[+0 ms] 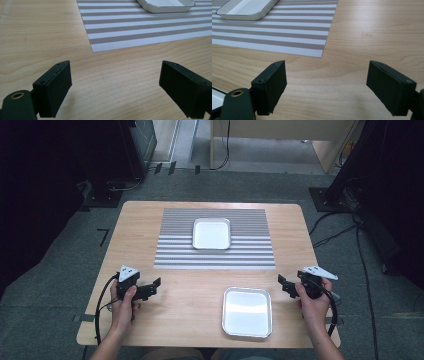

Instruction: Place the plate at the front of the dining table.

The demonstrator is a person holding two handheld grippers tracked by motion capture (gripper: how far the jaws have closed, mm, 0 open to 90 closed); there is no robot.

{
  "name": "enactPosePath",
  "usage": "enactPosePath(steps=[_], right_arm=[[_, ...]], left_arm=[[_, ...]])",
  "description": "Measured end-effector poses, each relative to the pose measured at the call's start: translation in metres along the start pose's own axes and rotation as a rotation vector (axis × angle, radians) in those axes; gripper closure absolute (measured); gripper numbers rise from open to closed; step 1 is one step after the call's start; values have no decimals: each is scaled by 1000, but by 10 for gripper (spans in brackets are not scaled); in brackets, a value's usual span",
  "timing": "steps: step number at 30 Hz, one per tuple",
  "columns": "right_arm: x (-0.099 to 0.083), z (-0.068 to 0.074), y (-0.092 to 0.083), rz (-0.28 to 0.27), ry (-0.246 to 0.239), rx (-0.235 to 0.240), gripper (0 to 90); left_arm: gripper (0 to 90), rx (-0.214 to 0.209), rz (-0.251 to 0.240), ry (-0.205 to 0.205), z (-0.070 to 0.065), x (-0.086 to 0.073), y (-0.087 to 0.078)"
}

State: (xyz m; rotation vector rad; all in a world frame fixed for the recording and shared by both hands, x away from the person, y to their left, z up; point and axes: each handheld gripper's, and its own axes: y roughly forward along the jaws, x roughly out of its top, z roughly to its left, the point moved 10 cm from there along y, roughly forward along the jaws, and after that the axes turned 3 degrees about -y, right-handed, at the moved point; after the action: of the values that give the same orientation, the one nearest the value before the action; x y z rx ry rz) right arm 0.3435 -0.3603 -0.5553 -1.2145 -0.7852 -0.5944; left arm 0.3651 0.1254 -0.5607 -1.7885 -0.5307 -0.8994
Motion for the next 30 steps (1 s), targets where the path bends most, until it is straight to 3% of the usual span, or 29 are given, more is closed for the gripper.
enactPosePath(steps=[12,30], right_arm=[[-25,-14,-14,18,27,-8,165],[-48,-23,-39,22,37,-25,165]], left_arm=[[109,25,22,-4,18,-21,-11],[109,75,27,12,41,-36,-34]])
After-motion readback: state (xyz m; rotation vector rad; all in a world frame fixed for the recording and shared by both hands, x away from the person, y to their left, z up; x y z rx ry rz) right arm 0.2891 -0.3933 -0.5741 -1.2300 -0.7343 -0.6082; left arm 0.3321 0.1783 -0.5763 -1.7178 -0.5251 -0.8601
